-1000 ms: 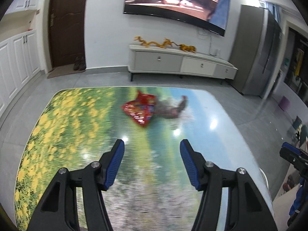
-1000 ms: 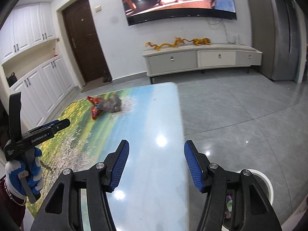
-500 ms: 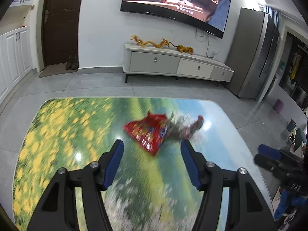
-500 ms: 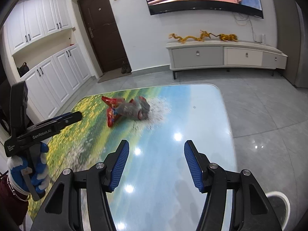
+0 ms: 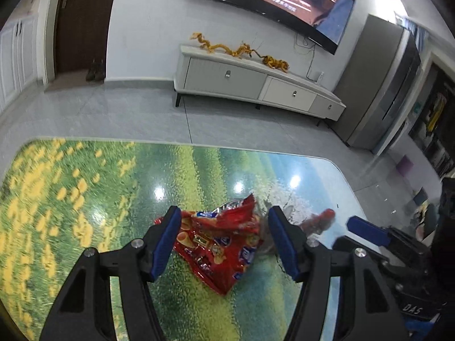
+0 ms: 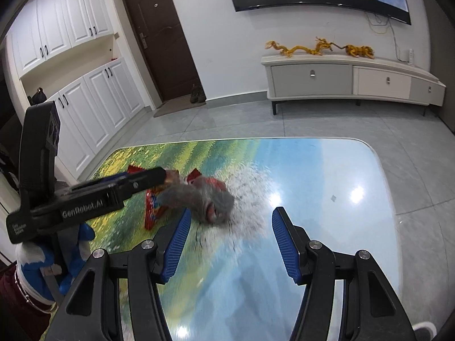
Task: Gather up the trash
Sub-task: 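Grasp the red chip bag with the left tool while the right tool grasps the clear plastic bag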
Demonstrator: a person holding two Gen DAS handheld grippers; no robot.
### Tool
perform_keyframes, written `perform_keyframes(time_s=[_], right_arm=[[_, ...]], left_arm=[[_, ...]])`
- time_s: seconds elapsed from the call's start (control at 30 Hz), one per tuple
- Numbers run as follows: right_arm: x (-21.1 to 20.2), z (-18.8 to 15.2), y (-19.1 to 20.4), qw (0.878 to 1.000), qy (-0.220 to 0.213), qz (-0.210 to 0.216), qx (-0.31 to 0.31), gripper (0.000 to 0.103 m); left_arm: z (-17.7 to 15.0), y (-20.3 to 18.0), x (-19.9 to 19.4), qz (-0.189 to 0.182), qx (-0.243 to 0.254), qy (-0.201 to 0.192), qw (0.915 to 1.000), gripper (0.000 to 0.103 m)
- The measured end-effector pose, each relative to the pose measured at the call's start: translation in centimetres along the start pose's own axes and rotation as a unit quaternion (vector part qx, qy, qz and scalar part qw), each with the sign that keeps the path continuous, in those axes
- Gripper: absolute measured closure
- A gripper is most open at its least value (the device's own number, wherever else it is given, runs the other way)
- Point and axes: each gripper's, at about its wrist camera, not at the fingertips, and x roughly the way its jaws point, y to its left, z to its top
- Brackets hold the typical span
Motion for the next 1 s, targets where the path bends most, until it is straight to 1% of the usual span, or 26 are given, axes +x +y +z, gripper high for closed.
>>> perform_keyframes(time_s=[0.13,0.17,0.2,0.23,0.27,0.3,0.37,0.5,0.53,0.57,0.8,1.0], right_arm=[[2.1,0.8,0.4,1.000,0.005,0.008,-0.005,0.045],[2.3,0.9,0.4,1.000,0.007,0.009,-0.006,0.049],[2.6,1.1,0.4,1.000,0.008,0.011,-0.007,0.059],[2.9,1.1,0.4,1.000,0.010,0.014,-0.008,0.066],[3.2,1.1,0.4,1.000,0.014,0.016,-0.008,0.080],[3.3,1.1,0.3,1.000,0.017,0.017,-0.008,0.088],[3.0,0.7,0.2,1.000,0.019,0.020,-0.008,0.092],[1.6,-0.2,0.1,1.000,0.017,0.018,-0.011,0.093],[1.2,-0.4,0.0,1.000,0.016,0.018,-0.011,0.093],[0.5,-0.8,0.0,1.000,0.014,0.016,-0.012,0.094],[-3.0,-2.7,0.3,1.000,0.005,0.014,-0.013,0.094],[-5.7,-4.5,0.5,1.000,-0.001,0.009,-0.002,0.094]], left_arm=[[-0.2,1.0,0.7,-0.008,-0.019,0.004,0.9998,0.042],[-0.3,1.1,0.8,-0.009,-0.020,0.006,0.9997,0.042],[-0.4,1.2,0.8,-0.010,-0.021,0.007,0.9997,0.042],[-0.6,1.1,0.9,-0.011,-0.020,0.008,0.9997,0.043],[-0.8,1.0,0.9,-0.012,-0.018,0.008,0.9997,0.045],[-1.1,0.8,0.9,-0.014,-0.016,0.010,0.9997,0.047],[-1.7,0.4,1.0,-0.016,-0.013,0.012,0.9997,0.054],[-2.3,0.0,0.9,-0.025,-0.017,0.014,0.9994,0.064],[-2.5,-0.1,0.7,-0.027,-0.018,0.014,0.9994,0.071],[-2.6,-0.2,0.5,-0.028,-0.017,0.015,0.9993,0.074],[-4.0,-2.0,-2.1,-0.037,-0.003,0.009,0.9993,0.075],[-5.5,-3.2,-6.0,-0.063,-0.004,0.001,0.9980,0.075]])
